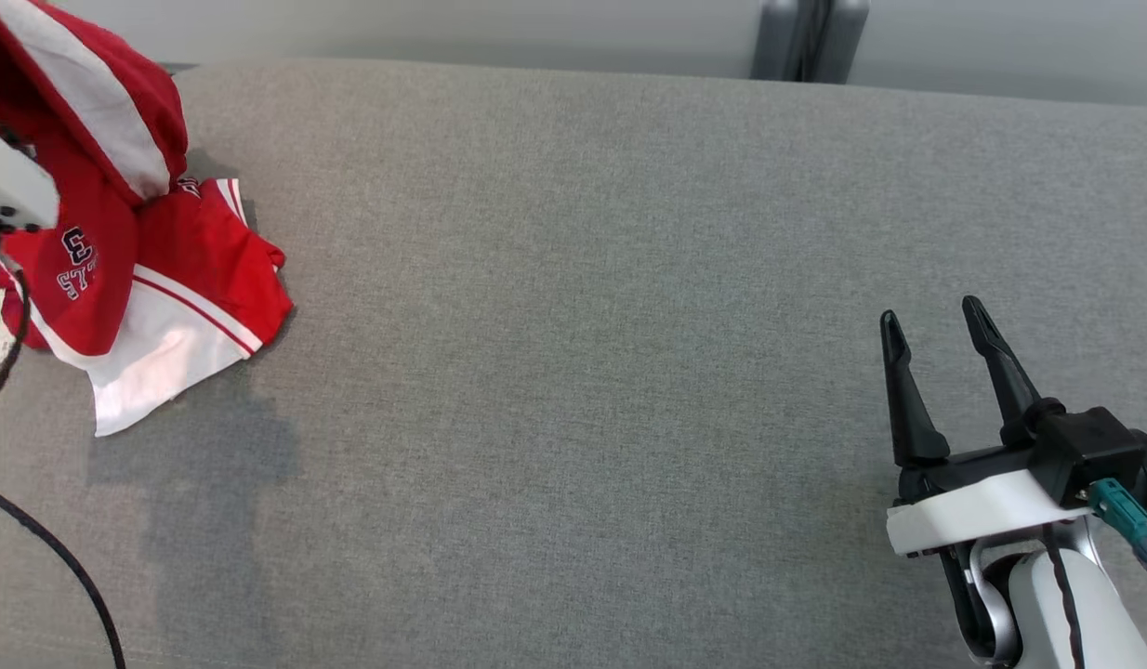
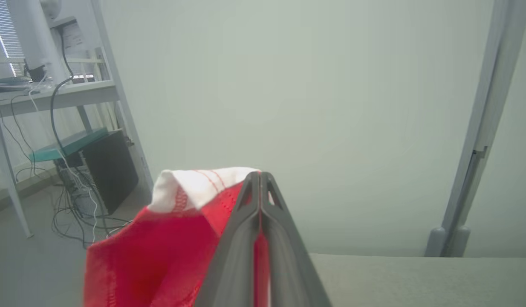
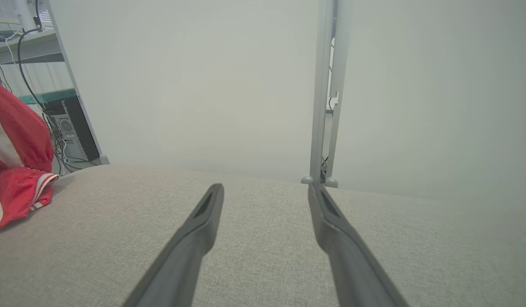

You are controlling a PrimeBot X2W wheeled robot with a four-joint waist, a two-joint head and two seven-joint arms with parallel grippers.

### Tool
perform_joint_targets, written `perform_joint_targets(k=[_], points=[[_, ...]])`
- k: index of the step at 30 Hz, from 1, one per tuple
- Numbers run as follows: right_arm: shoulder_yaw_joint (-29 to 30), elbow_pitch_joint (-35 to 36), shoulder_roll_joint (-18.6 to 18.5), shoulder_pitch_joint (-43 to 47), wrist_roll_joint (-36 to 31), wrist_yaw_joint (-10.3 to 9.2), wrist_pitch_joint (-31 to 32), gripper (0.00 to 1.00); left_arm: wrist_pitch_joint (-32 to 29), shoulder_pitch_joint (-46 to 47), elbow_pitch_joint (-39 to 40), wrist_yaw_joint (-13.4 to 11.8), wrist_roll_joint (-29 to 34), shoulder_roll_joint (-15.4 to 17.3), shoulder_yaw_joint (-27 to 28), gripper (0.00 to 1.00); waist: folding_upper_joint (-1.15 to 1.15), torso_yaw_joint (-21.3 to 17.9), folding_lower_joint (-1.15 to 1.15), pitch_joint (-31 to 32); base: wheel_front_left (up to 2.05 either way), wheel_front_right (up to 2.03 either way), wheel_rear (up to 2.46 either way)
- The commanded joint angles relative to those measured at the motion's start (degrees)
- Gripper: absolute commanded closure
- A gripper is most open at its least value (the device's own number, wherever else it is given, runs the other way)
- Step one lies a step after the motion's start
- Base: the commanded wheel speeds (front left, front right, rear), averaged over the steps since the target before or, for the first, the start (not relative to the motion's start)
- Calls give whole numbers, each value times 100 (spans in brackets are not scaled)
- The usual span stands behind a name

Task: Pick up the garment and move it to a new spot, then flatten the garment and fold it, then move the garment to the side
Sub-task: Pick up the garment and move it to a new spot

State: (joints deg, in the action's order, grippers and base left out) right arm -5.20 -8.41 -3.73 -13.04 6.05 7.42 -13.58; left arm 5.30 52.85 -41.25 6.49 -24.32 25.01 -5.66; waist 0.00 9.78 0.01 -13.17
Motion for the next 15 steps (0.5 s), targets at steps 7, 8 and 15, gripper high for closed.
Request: perform_joint_targets(k=[7, 8, 15], points=[[40, 16, 62, 167, 80, 13, -128, 0, -276, -1304, 2427, -297, 136, -432, -454, 100, 0, -462, -1, 393, 0, 0, 0], [36, 29, 65, 172, 93, 13, -127, 0, -364, -1474, 2698, -349, 175, -475, -535, 100, 0, -522, -1, 393, 0, 0, 0], [24, 37, 68, 225, 218, 13, -155, 0, -775, -2292, 3897, -525, 236, -841, -1100, 100, 0, -913, -1, 351, 0, 0, 0]])
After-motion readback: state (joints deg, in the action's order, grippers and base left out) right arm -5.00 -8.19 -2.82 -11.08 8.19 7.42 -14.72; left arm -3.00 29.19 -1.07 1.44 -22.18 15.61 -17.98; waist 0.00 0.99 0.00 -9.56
